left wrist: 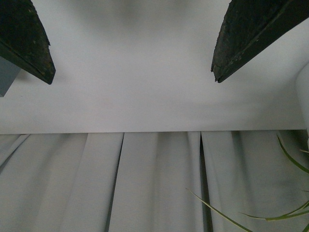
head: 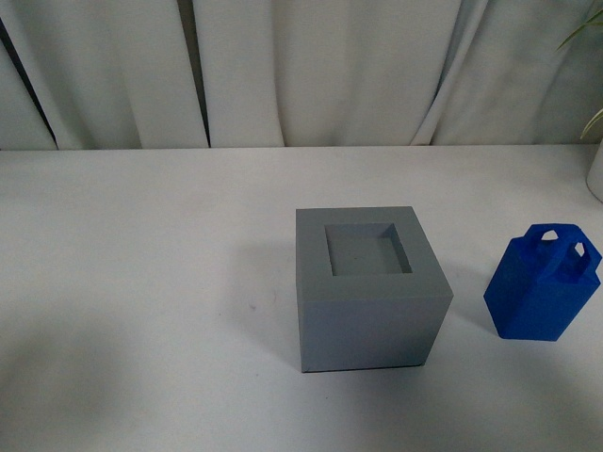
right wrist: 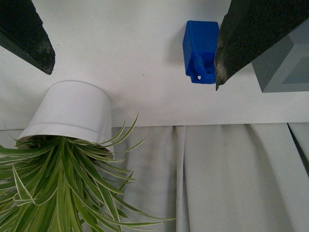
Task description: Insert blue part into gray base
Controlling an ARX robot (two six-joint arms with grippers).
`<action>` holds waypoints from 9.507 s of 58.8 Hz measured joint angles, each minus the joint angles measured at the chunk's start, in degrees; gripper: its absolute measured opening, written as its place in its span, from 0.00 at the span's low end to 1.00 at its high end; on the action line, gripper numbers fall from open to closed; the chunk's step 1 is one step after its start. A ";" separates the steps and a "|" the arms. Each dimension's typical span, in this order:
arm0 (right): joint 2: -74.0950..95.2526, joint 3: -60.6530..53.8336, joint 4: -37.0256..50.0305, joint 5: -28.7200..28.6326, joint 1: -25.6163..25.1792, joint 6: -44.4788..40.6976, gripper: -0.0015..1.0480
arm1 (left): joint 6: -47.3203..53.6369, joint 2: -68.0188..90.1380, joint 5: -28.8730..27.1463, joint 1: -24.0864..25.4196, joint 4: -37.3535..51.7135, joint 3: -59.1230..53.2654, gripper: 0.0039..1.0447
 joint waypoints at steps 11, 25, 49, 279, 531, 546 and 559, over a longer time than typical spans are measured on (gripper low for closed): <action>0.00 0.00 0.00 0.00 0.00 0.00 0.93 | 0.00 0.00 0.00 0.00 -0.02 0.00 0.94; 0.00 0.00 0.00 0.00 0.00 0.02 0.93 | 0.00 0.00 0.00 0.00 -0.02 0.00 0.94; 0.00 0.00 0.00 0.00 0.00 0.02 0.93 | 0.00 0.00 0.00 0.00 -0.02 0.00 0.94; 109.00 100.19 -67.98 -15.56 23.32 -69.44 0.45 | 0.00 0.00 0.00 0.00 -0.02 0.00 0.94; 27.19 -0.07 27.06 0.26 0.22 -0.04 0.02 | -0.02 0.00 -0.02 0.00 0.00 0.00 0.94; 19.74 -0.07 20.11 0.15 0.22 -0.02 0.02 | 0.00 0.00 0.00 0.00 -0.02 0.00 0.94; 14.86 -0.07 15.28 0.13 0.22 -0.02 0.02 | 0.00 0.00 0.02 0.00 -0.02 0.00 0.94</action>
